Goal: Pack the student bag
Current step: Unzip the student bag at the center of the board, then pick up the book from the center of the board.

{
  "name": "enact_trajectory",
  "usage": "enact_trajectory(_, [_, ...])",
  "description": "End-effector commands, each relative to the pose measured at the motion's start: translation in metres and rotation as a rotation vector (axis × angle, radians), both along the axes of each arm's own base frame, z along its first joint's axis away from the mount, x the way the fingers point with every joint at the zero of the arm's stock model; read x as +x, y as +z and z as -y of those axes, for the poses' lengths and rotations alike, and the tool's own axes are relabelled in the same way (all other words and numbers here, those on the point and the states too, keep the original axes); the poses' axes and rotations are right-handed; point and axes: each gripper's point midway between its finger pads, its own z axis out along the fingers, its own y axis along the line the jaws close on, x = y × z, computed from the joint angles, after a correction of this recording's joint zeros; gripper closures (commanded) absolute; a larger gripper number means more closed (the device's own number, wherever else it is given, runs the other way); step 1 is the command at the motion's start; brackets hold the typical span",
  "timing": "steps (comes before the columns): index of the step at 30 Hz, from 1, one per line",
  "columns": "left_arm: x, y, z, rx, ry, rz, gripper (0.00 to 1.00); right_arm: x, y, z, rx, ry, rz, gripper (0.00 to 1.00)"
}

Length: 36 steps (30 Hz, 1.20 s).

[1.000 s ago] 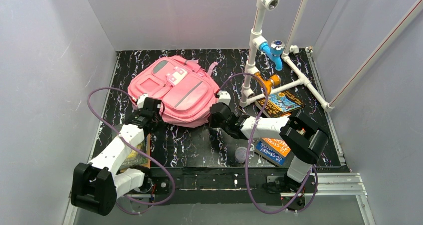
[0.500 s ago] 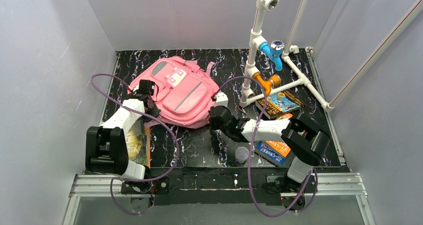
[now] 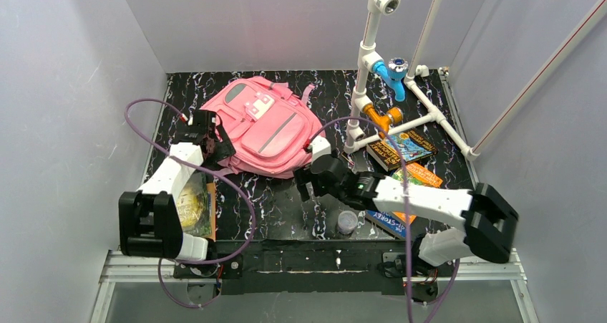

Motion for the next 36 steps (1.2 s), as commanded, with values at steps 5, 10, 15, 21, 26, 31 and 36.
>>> enact_trajectory(5, [-0.038,0.041,0.045,-0.142,-0.187,0.152,0.02,-0.016,0.003,0.072,-0.043,-0.135,-0.004,0.02])
enact_trajectory(10, [-0.057,0.062,0.083,-0.157,-0.417,0.249,0.03,-0.007,0.004,0.114,0.083,-0.432,-0.034,0.02])
enact_trajectory(15, [-0.067,0.086,0.122,-0.112,-0.670,0.404,0.04,0.011,-0.039,0.148,0.194,-0.644,-0.224,0.07])
enact_trajectory(21, [-0.072,0.090,0.142,-0.069,-0.814,0.434,0.05,0.038,-0.032,0.170,0.448,-0.757,-0.247,0.12])
enact_trajectory(26, [-0.072,0.088,0.147,-0.015,-0.873,0.439,0.05,0.049,-0.023,0.190,0.580,-0.910,-0.268,0.10])
enact_trajectory(31, [-0.072,0.081,0.137,0.032,-0.849,0.457,0.05,0.050,-0.026,0.220,0.638,-1.125,-0.231,0.13])
enact_trajectory(36, [-0.075,0.080,0.130,0.058,-0.843,0.487,0.06,0.059,-0.035,0.230,0.660,-1.257,-0.268,0.15])
